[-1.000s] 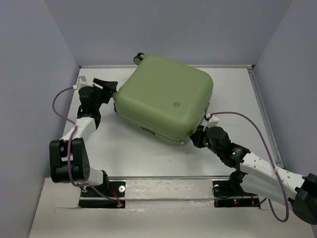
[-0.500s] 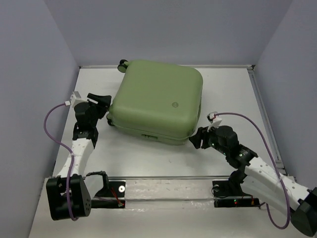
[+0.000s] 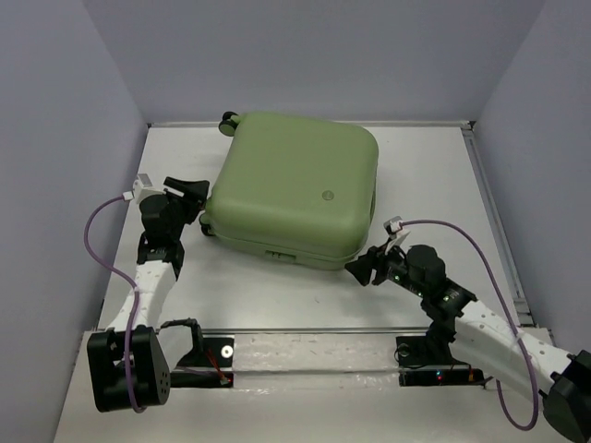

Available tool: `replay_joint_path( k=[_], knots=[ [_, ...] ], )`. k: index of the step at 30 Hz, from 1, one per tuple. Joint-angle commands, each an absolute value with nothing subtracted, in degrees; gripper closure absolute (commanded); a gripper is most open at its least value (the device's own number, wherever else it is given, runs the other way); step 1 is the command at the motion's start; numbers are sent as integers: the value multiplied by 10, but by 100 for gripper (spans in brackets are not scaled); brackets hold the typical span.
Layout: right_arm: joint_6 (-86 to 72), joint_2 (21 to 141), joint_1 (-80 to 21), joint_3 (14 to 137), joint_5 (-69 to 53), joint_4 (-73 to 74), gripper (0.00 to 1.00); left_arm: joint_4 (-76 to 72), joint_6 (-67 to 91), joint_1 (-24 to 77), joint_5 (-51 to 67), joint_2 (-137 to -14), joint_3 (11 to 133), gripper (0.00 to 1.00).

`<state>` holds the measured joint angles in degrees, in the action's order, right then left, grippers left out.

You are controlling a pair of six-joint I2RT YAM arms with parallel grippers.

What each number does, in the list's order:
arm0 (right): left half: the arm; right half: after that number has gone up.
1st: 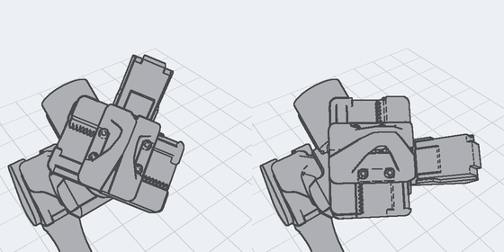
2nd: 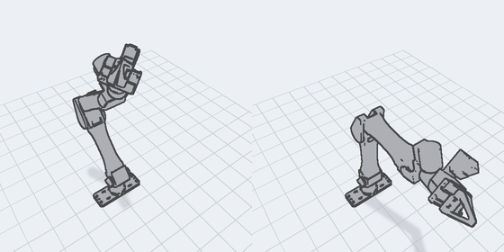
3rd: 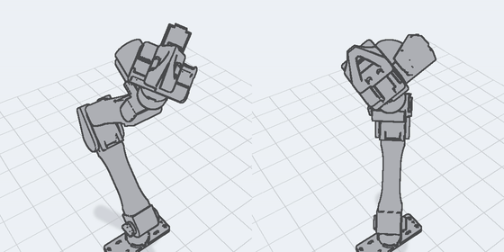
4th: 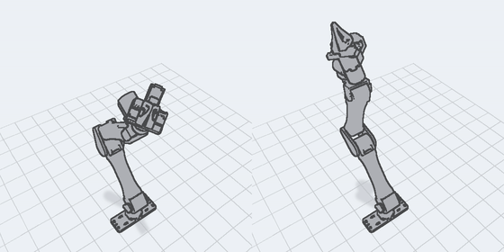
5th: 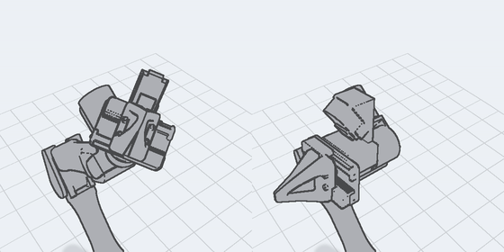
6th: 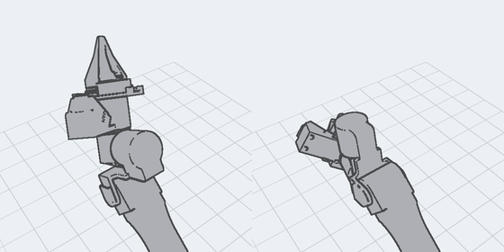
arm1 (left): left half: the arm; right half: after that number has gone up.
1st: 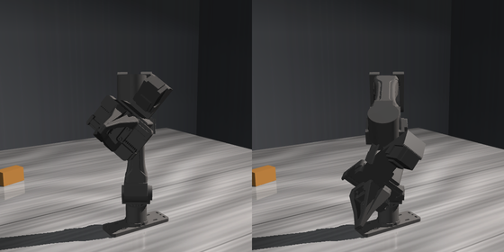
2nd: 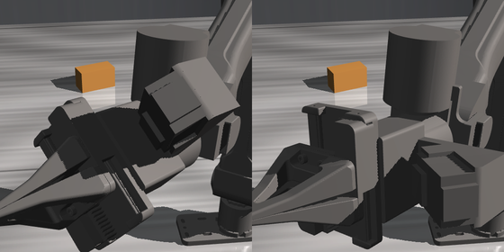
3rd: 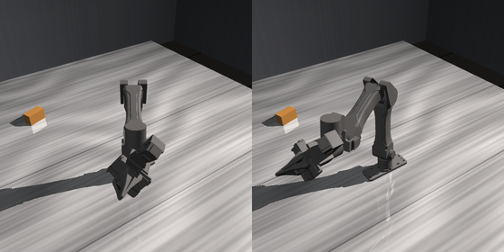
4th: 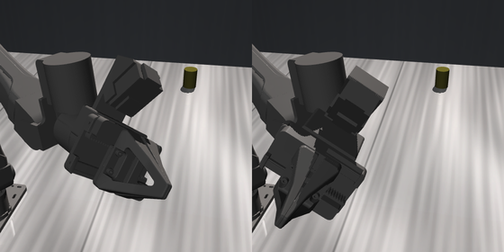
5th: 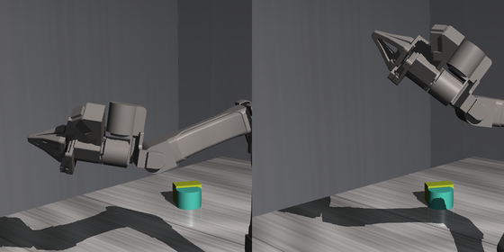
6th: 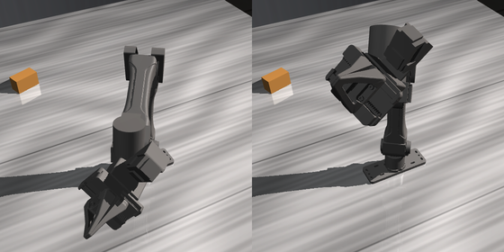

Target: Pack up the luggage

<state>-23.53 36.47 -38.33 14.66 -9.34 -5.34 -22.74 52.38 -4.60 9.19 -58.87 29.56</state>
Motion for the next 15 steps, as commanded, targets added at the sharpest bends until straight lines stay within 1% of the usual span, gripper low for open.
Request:
replay_joint_path(
  k=[1,5,9,13,14,15],
  knots=[
    [-201,426,-386,133,-80,-203,40,-260,474,-30,158,-583,290,94],
    [-199,487,-386,145,-98,-242,42,-258,472,-31,161,-581,284,94],
    [-217,496,-386,128,-81,-301,47,-262,472,-29,162,-581,277,94],
    [-232,497,-393,113,-36,-340,55,-264,474,-28,165,-575,269,94],
    [-236,496,-393,111,-31,-346,58,-265,474,-27,165,-574,267,94],
    [-237,495,-399,107,-29,-353,64,-265,473,-27,164,-572,265,94]
  ],
)
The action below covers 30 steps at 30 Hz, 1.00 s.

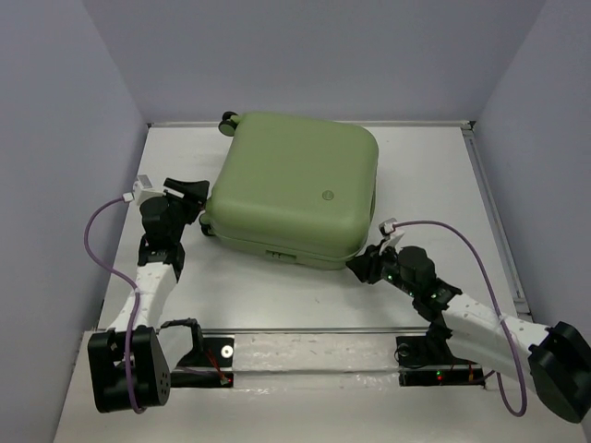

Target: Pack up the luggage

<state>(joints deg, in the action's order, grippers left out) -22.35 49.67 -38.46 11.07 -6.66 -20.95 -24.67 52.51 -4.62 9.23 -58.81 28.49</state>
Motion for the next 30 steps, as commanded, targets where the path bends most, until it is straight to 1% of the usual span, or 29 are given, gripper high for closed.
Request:
replay_joint_path(
  k=[1,2,4,6,7,9,10,11,12,15,17,18,19,20,22,24,27,28,29,30],
  knots=[
    [-243,494,-409,105,-19,-359,72,-266,474,-25,164,-569,261,94],
    [-244,493,-416,104,-13,-363,81,-266,474,-23,163,-568,258,94],
    [-250,496,-452,102,16,-369,93,-267,473,-17,160,-564,253,94],
    [-241,498,-497,117,36,-354,93,-269,474,-12,159,-561,247,94],
    [-234,504,-564,129,87,-312,93,-269,474,-11,158,-560,245,94],
    [-222,513,-630,163,159,-249,93,-268,473,-10,156,-553,241,94],
    [-225,520,-658,199,223,-218,93,-269,474,-10,154,-551,236,94],
    [-244,539,-699,217,252,-161,93,-269,475,-9,154,-549,235,94],
    [-257,550,-713,232,291,-139,93,-268,475,-9,153,-546,231,94],
    [-291,594,-750,286,321,-84,93,-270,477,-3,151,-541,226,94],
    [-305,663,-783,343,368,-51,93,-270,478,-3,148,-537,221,94],
    [-305,722,-793,368,394,-21,93,-270,480,15,143,-534,218,94],
    [-305,753,-802,395,407,-21,93,-271,481,18,142,-531,215,94],
    [-311,783,-815,454,423,22,93,-271,483,21,137,-523,213,94],
    [-309,847,-815,504,447,58,93,-270,483,29,125,-515,207,94],
    [-295,856,-815,526,453,59,93,-269,482,31,123,-505,200,94],
    [-257,806,-746,513,408,18,93,-269,479,38,125,-494,187,94],
    [-233,782,-723,478,378,-10,93,-269,480,42,125,-488,180,94],
    [-226,757,-670,462,319,-40,93,-270,482,47,122,-484,178,94],
    [-222,713,-647,449,293,-71,93,-270,482,59,119,-483,175,94]
  ],
)
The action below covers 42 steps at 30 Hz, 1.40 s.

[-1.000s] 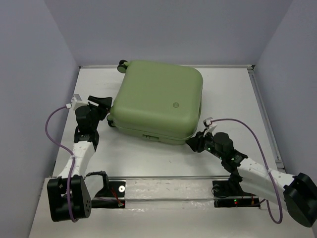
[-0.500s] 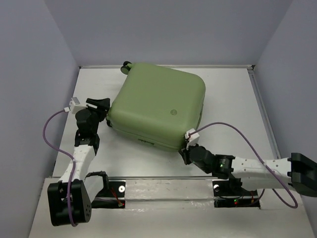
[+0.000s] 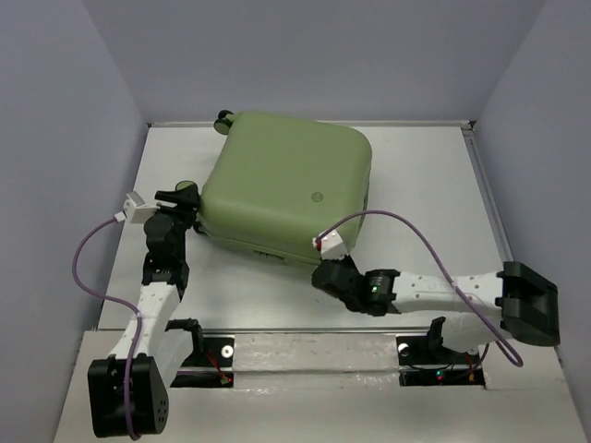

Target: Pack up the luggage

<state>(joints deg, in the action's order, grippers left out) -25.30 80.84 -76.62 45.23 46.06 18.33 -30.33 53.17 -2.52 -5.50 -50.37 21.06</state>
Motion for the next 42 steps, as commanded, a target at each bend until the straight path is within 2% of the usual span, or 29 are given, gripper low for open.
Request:
replay_joint_path(
  k=[1,4,5,6,9,10,13,16,17,20,21,25,26,30,35,36,37,38,40,42],
  knots=[
    [-208,697,-629,441,273,-78,93,-270,481,63,117,-478,171,94],
    [-188,666,-610,440,246,-82,93,-275,487,89,107,-475,168,94],
    [-195,664,-610,438,190,-83,93,-276,489,96,101,-475,169,94],
    [-211,664,-649,413,174,-115,93,-280,494,113,98,-476,170,94],
    [-278,741,-768,407,171,-171,93,-291,504,144,77,-479,175,94],
    [-286,828,-785,434,184,-163,93,-294,508,162,68,-479,175,94],
    [-266,877,-788,514,206,-105,93,-297,514,182,62,-469,171,94],
    [-233,776,-728,484,202,-103,93,-289,514,187,65,-444,158,94],
    [-230,710,-656,470,168,-94,93,-287,512,189,63,-439,151,94],
    [-205,630,-537,448,136,-57,93,-287,513,192,63,-435,141,94],
    [-193,620,-525,450,133,-47,93,-288,512,192,64,-437,140,94],
    [-212,578,-519,429,109,-26,93,-285,498,199,76,-430,146,94],
    [-248,528,-519,358,89,-30,93,-253,470,225,78,-424,160,94],
    [-281,473,-538,269,70,-33,93,-249,461,270,75,-443,161,94],
    [-319,409,-557,231,93,-3,93,-285,469,332,41,-491,155,94],
    [-320,403,-557,231,122,20,93,-300,471,334,42,-499,155,87],
    [-320,403,-557,231,140,25,90,-306,473,334,42,-499,156,87],
    [-321,403,-557,237,158,30,84,-310,469,334,42,-507,163,73],
    [-306,424,-557,257,222,32,54,-312,454,334,41,-532,186,62],
    [-294,471,-535,273,243,28,44,-316,446,334,44,-554,205,56]
  ],
)
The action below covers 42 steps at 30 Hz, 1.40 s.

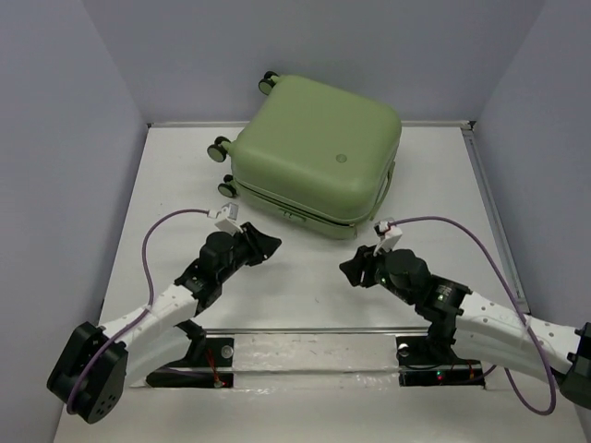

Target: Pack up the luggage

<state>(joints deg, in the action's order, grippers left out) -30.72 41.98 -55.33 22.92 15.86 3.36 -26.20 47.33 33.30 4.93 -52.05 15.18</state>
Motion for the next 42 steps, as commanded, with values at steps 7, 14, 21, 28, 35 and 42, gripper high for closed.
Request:
replay_joint_path(
  k=[7,14,21,28,35,42],
  knots=[
    [-269,543,-420,287,167,-80,33,-316,391,331,71,-695,301,35],
    [-269,618,-403,287,114,-171,37,-320,357,307,67,-801,365,33],
    [-238,664,-403,297,125,-250,46,-323,320,296,45,-829,387,33],
    [-234,693,-403,293,183,-261,93,-377,293,277,90,-861,385,36],
    [-235,547,-403,251,210,-129,93,-414,267,301,93,-844,357,58],
    [-240,525,-446,256,123,-72,93,-461,310,333,121,-890,378,73]
  ],
)
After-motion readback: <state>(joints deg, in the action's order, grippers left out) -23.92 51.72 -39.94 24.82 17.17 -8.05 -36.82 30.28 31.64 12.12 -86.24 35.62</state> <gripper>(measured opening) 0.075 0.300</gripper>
